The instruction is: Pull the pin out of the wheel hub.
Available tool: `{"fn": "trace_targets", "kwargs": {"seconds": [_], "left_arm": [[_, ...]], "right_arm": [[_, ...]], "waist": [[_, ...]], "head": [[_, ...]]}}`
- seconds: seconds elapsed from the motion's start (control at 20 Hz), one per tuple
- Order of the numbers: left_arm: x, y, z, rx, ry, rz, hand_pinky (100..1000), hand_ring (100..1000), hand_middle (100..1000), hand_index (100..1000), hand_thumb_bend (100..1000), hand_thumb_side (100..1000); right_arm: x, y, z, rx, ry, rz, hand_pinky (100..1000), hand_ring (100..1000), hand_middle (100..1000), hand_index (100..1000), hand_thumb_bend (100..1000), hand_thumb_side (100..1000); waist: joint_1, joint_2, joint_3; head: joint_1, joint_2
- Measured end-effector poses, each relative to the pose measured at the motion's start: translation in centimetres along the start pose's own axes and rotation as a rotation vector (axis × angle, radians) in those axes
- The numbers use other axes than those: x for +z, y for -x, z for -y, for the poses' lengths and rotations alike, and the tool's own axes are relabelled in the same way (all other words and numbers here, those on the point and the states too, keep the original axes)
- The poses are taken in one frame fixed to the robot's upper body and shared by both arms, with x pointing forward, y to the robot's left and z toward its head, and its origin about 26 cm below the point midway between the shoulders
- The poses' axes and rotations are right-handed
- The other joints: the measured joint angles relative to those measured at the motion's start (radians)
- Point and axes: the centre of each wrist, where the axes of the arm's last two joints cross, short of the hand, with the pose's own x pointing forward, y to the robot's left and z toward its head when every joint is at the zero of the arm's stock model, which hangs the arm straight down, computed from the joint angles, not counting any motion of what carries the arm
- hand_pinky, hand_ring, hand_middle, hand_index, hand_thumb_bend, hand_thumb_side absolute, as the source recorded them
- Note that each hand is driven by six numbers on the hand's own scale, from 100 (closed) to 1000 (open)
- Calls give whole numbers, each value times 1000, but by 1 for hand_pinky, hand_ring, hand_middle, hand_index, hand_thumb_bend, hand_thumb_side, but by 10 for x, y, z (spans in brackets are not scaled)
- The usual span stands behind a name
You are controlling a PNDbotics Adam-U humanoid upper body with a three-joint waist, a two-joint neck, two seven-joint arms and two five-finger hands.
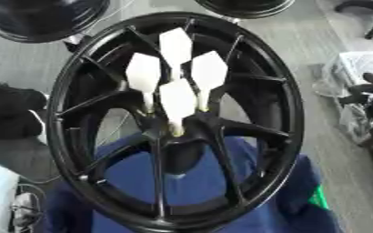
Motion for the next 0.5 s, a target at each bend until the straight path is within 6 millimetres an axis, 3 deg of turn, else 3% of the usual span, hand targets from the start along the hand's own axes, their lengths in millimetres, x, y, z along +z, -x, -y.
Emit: {"fn": "trace_targets", "kwargs": {"seconds": [0.3,0.5], "left_arm": [[-5,-15,0,-24,34,57,729,909,804,797,100,637],[-36,-74,0,-151,194,261,747,911,812,827,100,591]], "right_arm": [[2,2,-2,-2,26,-3,1000,617,621,799,100,664],[4,3,-2,14,40,-4,1000,617,621,799,100,659]], "waist": [[3,18,17],[14,27,9]], "head": [[-16,-29],[-32,-42]]}}
